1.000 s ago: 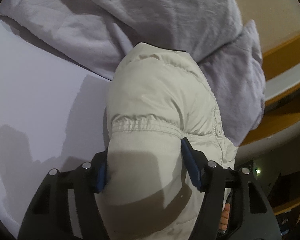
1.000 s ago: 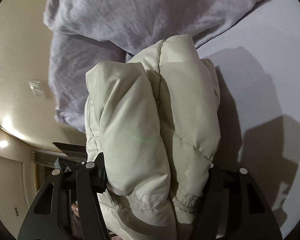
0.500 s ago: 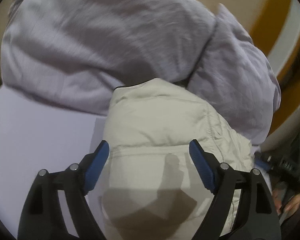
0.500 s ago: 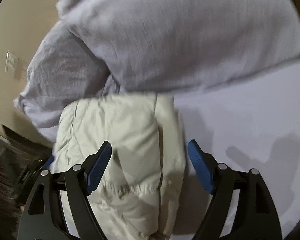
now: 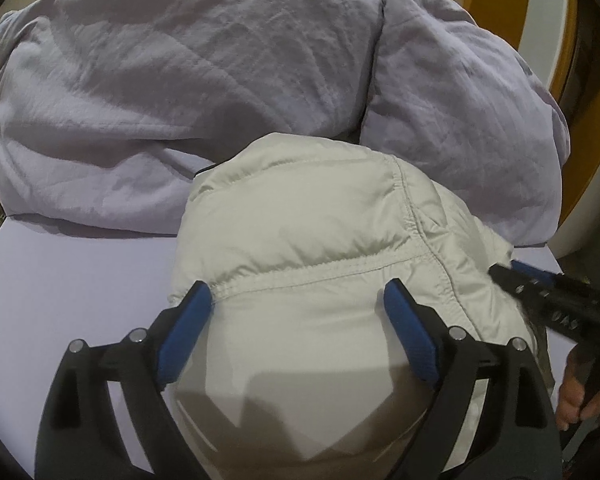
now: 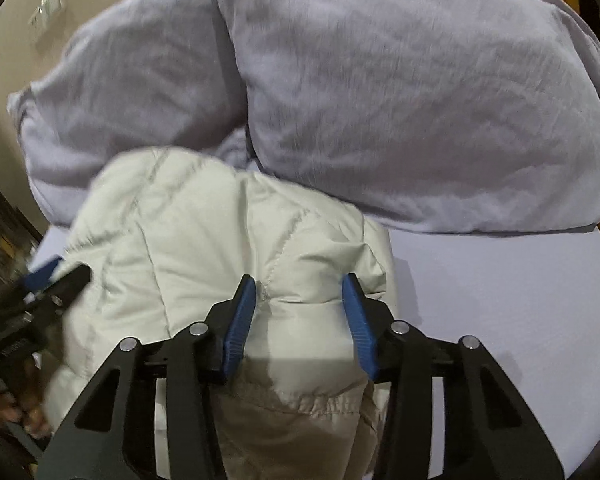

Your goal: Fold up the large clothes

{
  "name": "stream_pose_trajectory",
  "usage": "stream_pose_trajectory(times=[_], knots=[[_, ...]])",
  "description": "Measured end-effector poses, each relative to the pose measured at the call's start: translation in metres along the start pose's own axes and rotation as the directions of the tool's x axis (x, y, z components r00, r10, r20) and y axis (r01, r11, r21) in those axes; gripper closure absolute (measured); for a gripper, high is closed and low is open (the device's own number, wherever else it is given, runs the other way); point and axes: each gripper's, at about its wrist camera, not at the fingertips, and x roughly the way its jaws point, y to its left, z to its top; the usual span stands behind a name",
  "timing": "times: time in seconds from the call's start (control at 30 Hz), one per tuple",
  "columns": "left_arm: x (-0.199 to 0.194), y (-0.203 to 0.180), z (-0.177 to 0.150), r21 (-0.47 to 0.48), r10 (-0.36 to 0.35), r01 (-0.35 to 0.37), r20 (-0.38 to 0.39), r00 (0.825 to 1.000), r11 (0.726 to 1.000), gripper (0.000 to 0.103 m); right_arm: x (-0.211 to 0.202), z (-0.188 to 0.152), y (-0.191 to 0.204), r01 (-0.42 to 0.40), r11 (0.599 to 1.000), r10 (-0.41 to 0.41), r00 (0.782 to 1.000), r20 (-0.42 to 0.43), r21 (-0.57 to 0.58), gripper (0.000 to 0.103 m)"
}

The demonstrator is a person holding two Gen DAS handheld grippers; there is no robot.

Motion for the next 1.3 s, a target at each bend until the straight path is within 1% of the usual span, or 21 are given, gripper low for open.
stream_pose_trajectory(times=[0.1, 0.17, 0.2, 0.23, 0.27, 0.3, 0.4, 0.47, 0.57, 0.63, 0.77, 0.9, 1.0, 1.1, 1.2, 1.3], knots=[[0.000, -0.001, 0.002, 0.001, 0.002, -0.002, 0.000, 1.000, 1.000, 0.015, 0.000, 0.001, 0.003, 0.013, 1.000, -0.013, 1.000, 0.002, 0.004, 0.056], [-0.005, 0.003, 0.002, -0.013, -0.003, 0.003, -0.006, 1.000, 1.000, 0.014, -0.011, 0.001, 0.004, 0.024, 1.000, -0.025, 1.000, 0.019, 0.012, 0.053], [-0.010, 0.005, 0.001, -0.023, -0.004, 0.004, -0.010, 1.000, 1.000, 0.013, -0.017, 0.000, 0.005, 0.029, 0.999, -0.029, 0.999, 0.028, 0.013, 0.043], [-0.013, 0.005, -0.001, -0.029, -0.005, 0.004, -0.013, 1.000, 1.000, 0.013, -0.026, -0.002, 0.007, 0.036, 0.999, -0.037, 0.998, 0.043, 0.010, 0.025], [-0.020, 0.006, -0.004, -0.032, -0.001, 0.001, -0.016, 1.000, 0.999, 0.010, -0.035, -0.005, 0.008, 0.048, 0.999, -0.048, 0.997, 0.059, 0.006, 0.017], [-0.027, 0.006, -0.007, -0.033, 0.003, -0.003, -0.016, 1.000, 0.999, 0.009, -0.047, -0.009, 0.011, 0.056, 0.998, -0.055, 0.995, 0.087, 0.000, 0.010], [-0.051, 0.007, -0.023, -0.039, 0.026, -0.026, -0.018, 1.000, 0.999, 0.006, -0.078, -0.025, 0.016, 0.060, 0.998, -0.060, 0.992, 0.113, 0.007, 0.002], [-0.070, 0.009, -0.035, -0.059, 0.028, -0.029, -0.015, 0.999, 0.998, 0.006, -0.092, -0.037, 0.020, 0.077, 0.997, -0.077, 0.992, 0.100, 0.013, 0.001], [-0.100, 0.012, -0.057, -0.089, 0.017, -0.018, -0.007, 1.000, 0.996, 0.006, -0.108, -0.060, 0.027, 0.060, 0.998, -0.060, 0.997, 0.055, 0.002, 0.001], [-0.119, 0.010, -0.073, -0.082, 0.006, -0.006, -0.005, 1.000, 0.997, 0.006, -0.118, -0.075, 0.032, 0.047, 0.999, -0.047, 0.998, 0.030, -0.012, 0.001], [-0.148, 0.002, -0.099, -0.063, -0.009, 0.009, -0.003, 1.000, 0.998, 0.006, -0.144, -0.106, 0.040, 0.025, 0.999, -0.024, 0.999, 0.021, -0.031, 0.001], [-0.171, -0.003, -0.122, -0.085, -0.038, 0.038, -0.006, 0.999, 0.996, 0.006, -0.162, -0.125, 0.043, 0.009, 1.000, -0.009, 1.000, 0.019, -0.023, 0.001], [-0.186, -0.007, -0.132, -0.089, -0.028, 0.029, 0.004, 1.000, 0.996, 0.004, -0.172, -0.135, 0.043, -0.005, 1.000, 0.005, 1.000, 0.017, -0.007, 0.001], [-0.199, -0.009, -0.137, -0.095, -0.036, 0.039, 0.026, 0.999, 0.995, 0.002, -0.181, -0.143, 0.044, -0.014, 1.000, 0.014, 1.000, 0.023, 0.006, 0.001], [-0.205, -0.009, -0.140, -0.104, -0.035, 0.038, 0.032, 0.999, 0.994, 0.002, -0.186, -0.147, 0.044, -0.019, 1.000, 0.018, 0.999, 0.032, 0.009, 0.001], [-0.207, -0.010, -0.144, -0.108, -0.053, 0.056, 0.029, 0.998, 0.993, 0.002, -0.186, -0.150, 0.044, -0.018, 1.000, 0.018, 0.999, 0.027, 0.016, 0.001]])
